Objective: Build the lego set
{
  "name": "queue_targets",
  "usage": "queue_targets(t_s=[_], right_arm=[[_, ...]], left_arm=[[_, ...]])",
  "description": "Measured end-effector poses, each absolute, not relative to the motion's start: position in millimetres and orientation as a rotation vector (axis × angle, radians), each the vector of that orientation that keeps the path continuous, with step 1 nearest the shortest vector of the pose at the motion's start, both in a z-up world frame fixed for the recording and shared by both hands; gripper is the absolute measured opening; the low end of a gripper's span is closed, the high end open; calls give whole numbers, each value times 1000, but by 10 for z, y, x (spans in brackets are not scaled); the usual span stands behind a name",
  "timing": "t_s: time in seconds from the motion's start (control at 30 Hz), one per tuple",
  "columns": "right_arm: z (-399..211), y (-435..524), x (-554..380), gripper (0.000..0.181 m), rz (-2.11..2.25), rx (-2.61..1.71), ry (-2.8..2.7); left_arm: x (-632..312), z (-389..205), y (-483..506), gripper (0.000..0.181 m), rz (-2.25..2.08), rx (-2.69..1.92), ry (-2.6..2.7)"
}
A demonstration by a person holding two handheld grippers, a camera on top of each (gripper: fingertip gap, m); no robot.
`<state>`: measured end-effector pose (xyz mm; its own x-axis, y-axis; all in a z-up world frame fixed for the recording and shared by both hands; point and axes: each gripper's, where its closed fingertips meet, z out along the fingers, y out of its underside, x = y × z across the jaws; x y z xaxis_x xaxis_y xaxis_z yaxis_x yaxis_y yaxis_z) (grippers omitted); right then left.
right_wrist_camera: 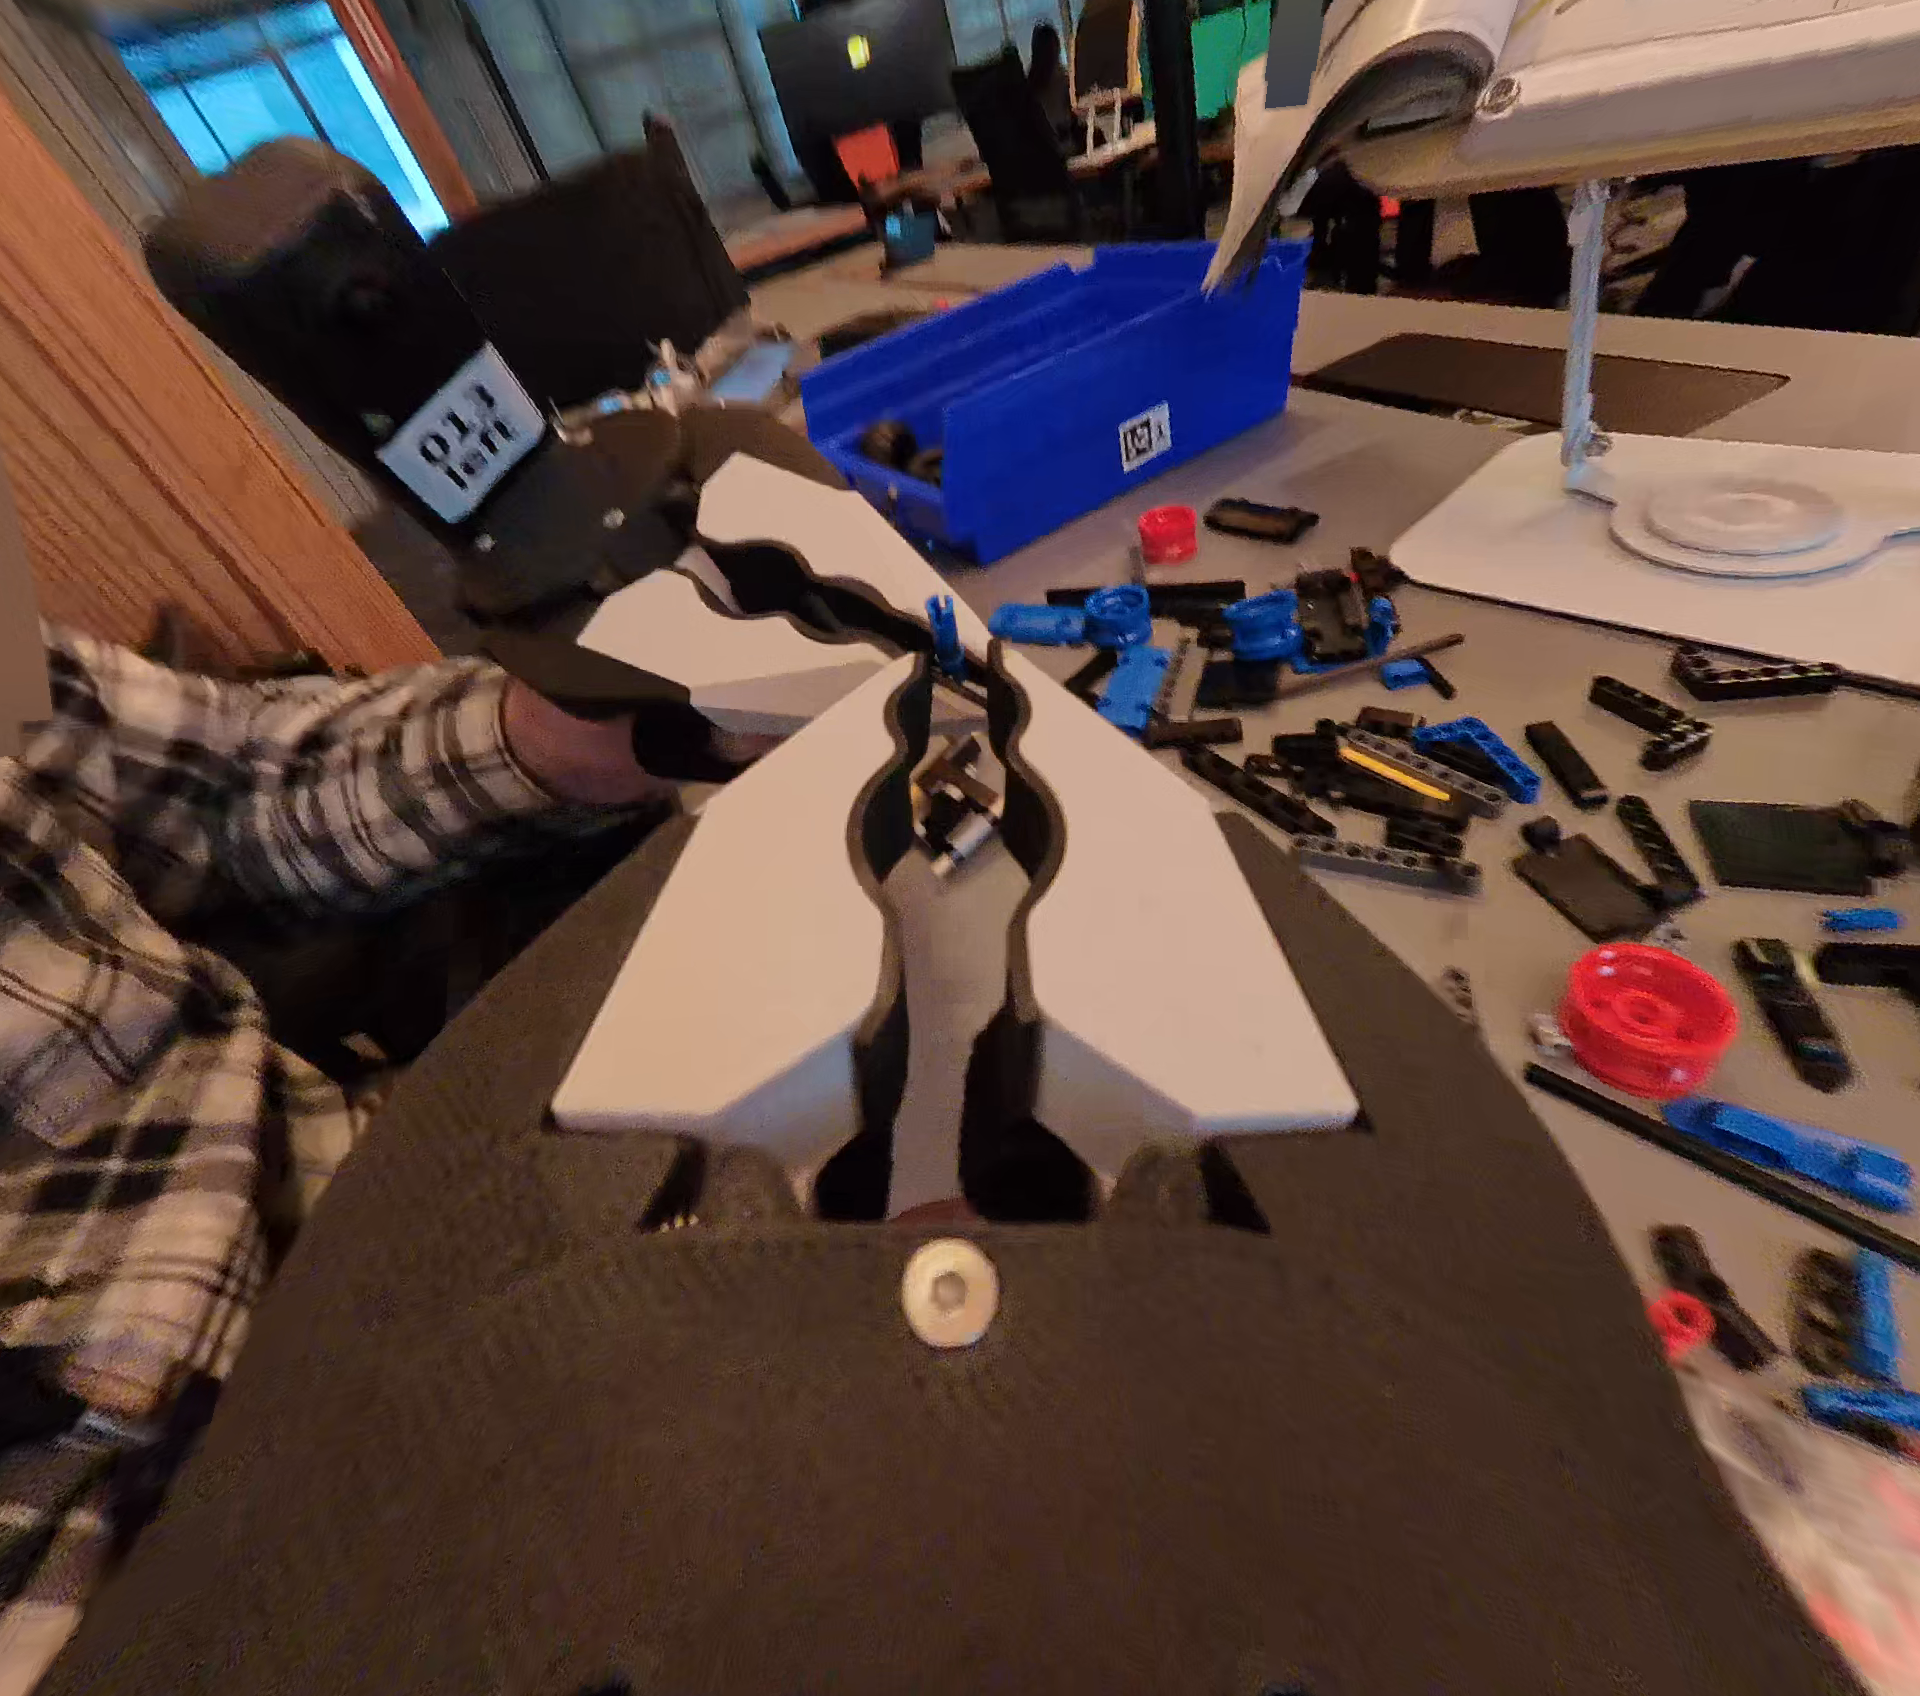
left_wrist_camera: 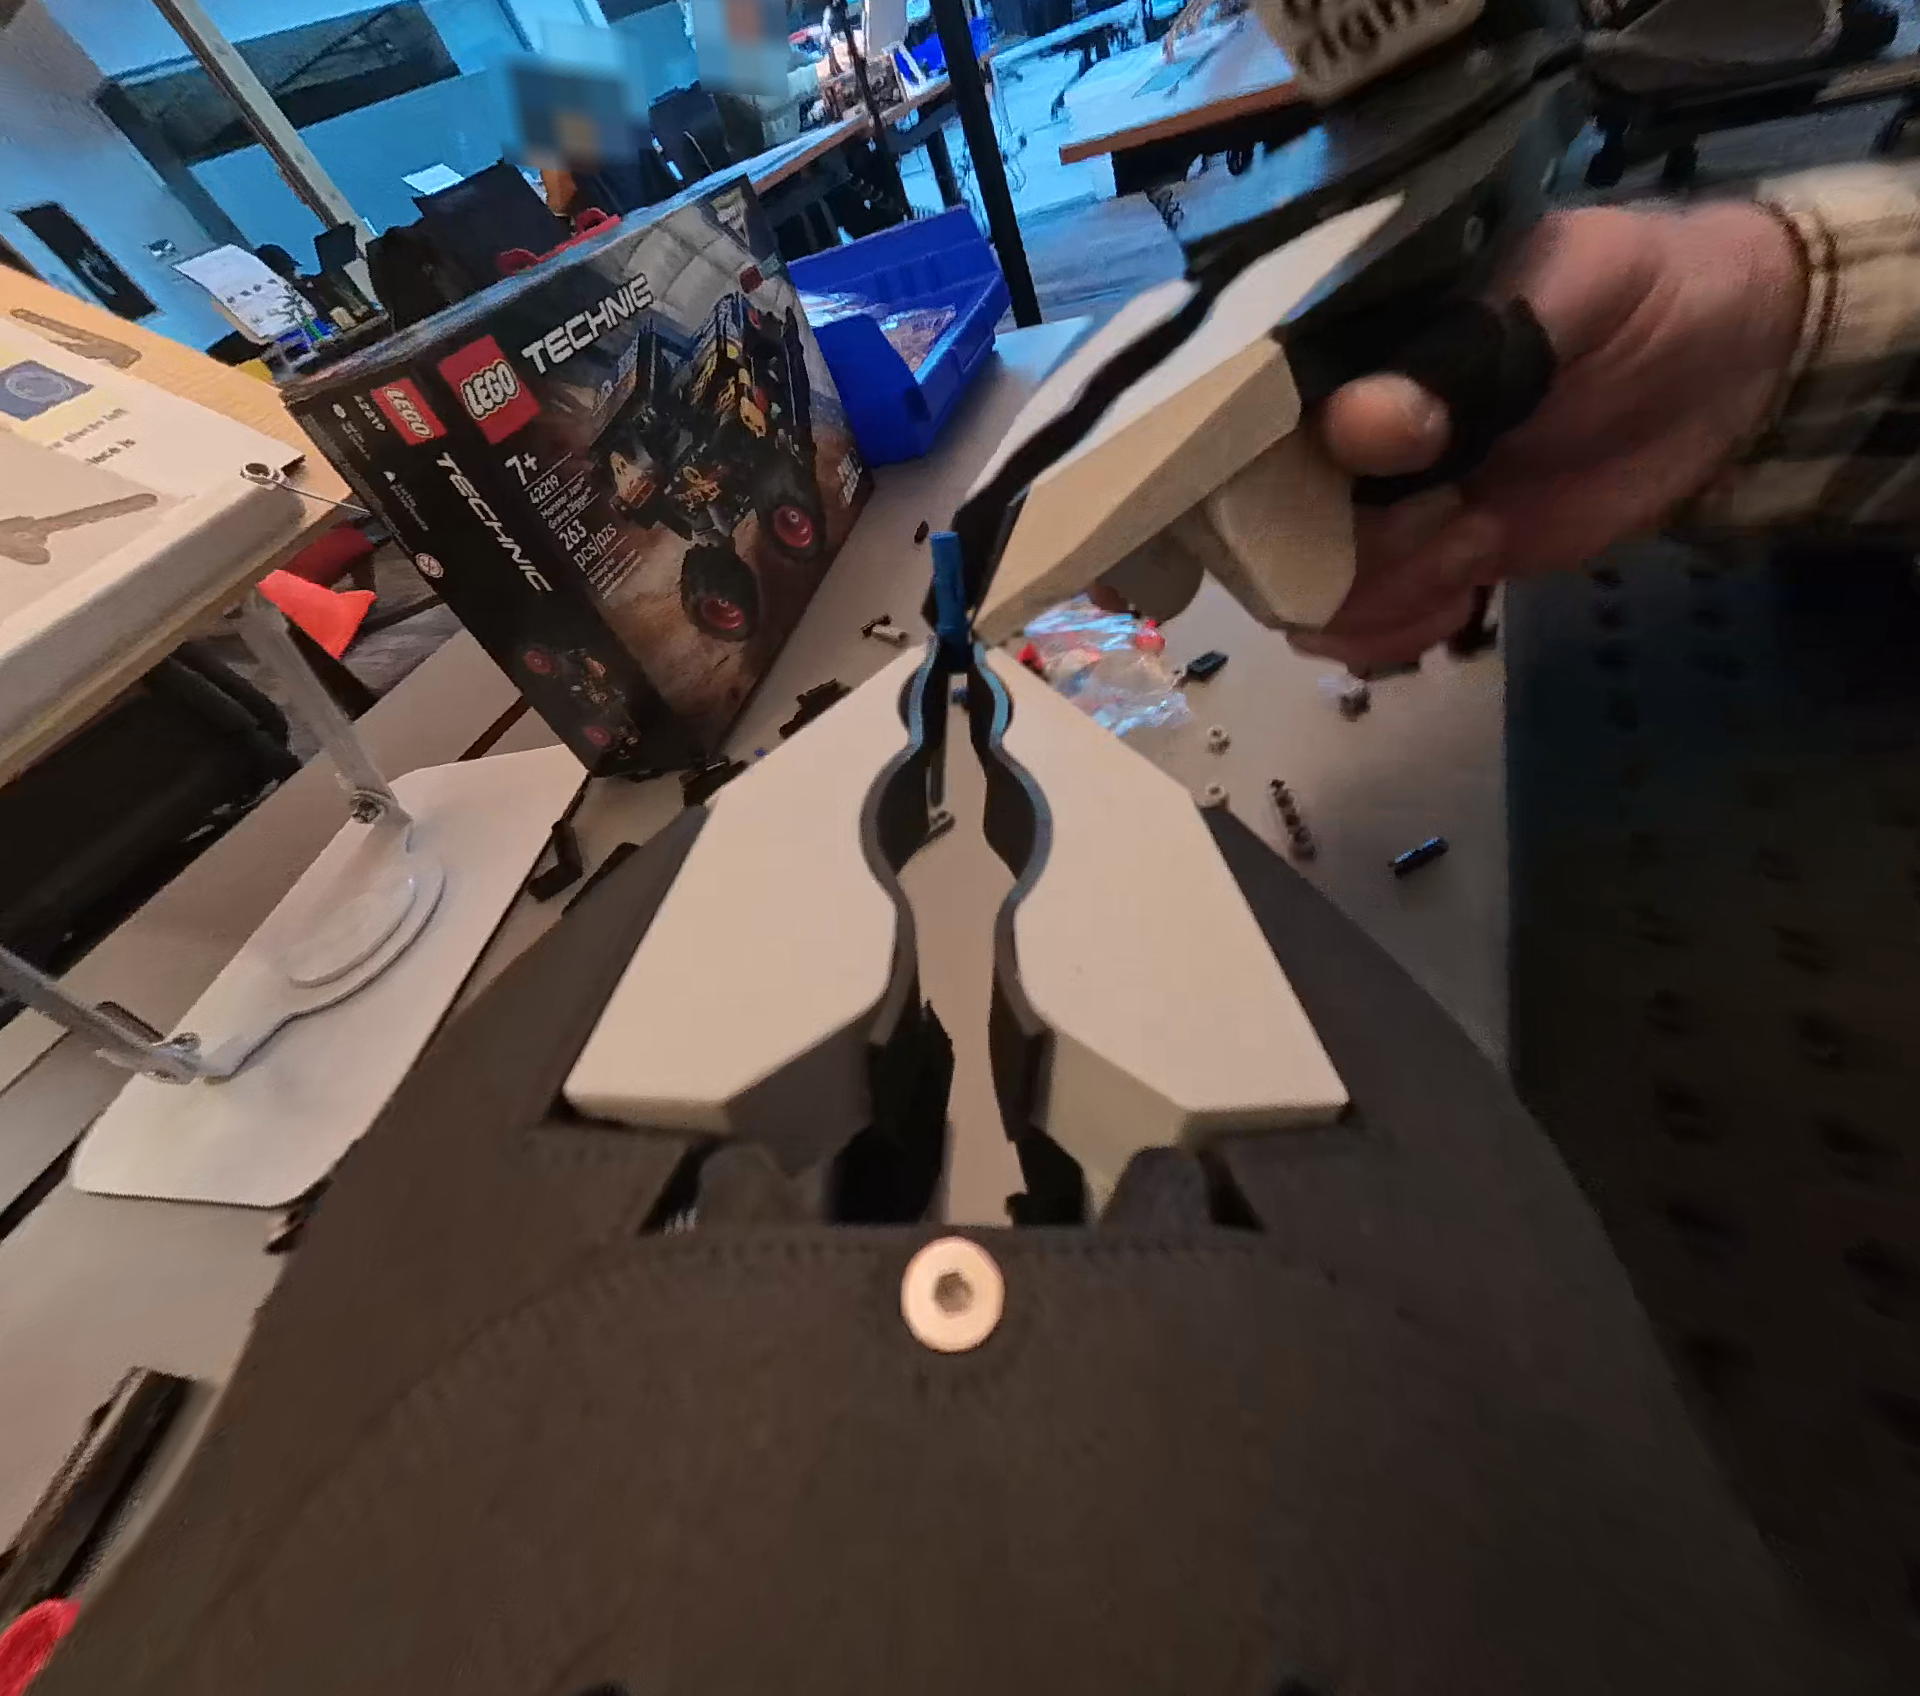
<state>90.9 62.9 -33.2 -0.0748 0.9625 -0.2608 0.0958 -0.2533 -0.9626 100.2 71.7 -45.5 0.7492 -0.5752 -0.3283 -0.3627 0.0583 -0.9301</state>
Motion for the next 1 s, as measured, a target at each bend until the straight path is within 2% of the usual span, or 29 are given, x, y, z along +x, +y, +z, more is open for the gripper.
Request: queue_targets(t_s=[0.1, 0.23, 0.33, 0.47, 0.53, 0.7, 0.8, 1.0], right_arm=[[-391, 586, 929, 16, 1369, -1430, -1315], [-458, 595, 961, 4, 1268, -1435, -1415], [-452, 588, 971, 11, 1274, -1434, -1430], [-434, 571, 968, 12, 1324, -1435, -1416], [-447, 569, 970, 4, 1325, -1435, -1421], [-629, 592, 958, 3, 1245, -1468, -1500], [-894, 624, 958, 3, 1182, -1513, -1595], [-1345, 602, 965, 2, 1066, -1550, -1818]], left_arm=[[1020, -506, 710, 1, -146, -1561, 828], [1024, -529, 710, 2, -128, -1563, 847], [1044, -553, 701, 1, -115, -1565, 875], [1069, -618, 690, 2, -86, -1574, 922], [1082, -646, 683, 2, -82, -1580, 939], [1071, -878, 682, 3, -150, -1716, 976], [1037, -1258, 584, 33, -204, -1928, 1060], [1022, -1604, 519, 34, -170, -2115, 1122]])
